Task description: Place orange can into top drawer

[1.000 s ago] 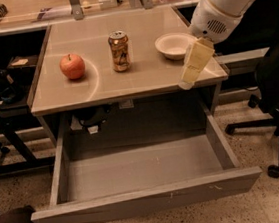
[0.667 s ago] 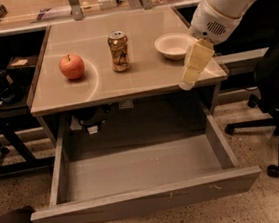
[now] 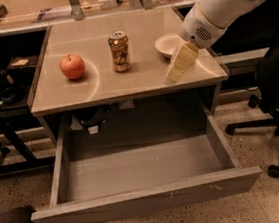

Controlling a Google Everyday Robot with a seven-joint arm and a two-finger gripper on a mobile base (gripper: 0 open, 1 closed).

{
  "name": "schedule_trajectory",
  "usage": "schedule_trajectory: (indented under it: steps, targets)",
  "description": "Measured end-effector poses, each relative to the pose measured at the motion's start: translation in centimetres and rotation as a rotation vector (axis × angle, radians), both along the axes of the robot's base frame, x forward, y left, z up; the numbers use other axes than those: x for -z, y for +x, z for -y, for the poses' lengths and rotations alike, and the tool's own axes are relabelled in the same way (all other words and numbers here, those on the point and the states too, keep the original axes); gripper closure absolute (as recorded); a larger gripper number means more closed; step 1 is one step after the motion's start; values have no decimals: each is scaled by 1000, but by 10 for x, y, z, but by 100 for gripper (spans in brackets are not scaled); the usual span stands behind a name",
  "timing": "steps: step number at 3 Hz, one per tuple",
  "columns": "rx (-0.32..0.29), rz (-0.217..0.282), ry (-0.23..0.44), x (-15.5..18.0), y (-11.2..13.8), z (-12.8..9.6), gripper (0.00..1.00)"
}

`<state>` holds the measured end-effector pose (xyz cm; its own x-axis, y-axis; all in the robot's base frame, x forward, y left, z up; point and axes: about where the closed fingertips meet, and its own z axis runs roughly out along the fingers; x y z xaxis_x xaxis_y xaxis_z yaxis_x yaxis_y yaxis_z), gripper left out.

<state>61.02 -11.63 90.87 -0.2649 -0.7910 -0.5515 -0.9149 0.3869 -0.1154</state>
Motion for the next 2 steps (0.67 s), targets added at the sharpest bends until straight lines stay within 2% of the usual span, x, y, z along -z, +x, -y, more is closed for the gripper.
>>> schedule_trajectory:
  steps: [1, 2]
  targets:
    - [10, 11, 92, 6, 42, -26, 0]
    - [6, 4, 146, 13, 76, -48, 0]
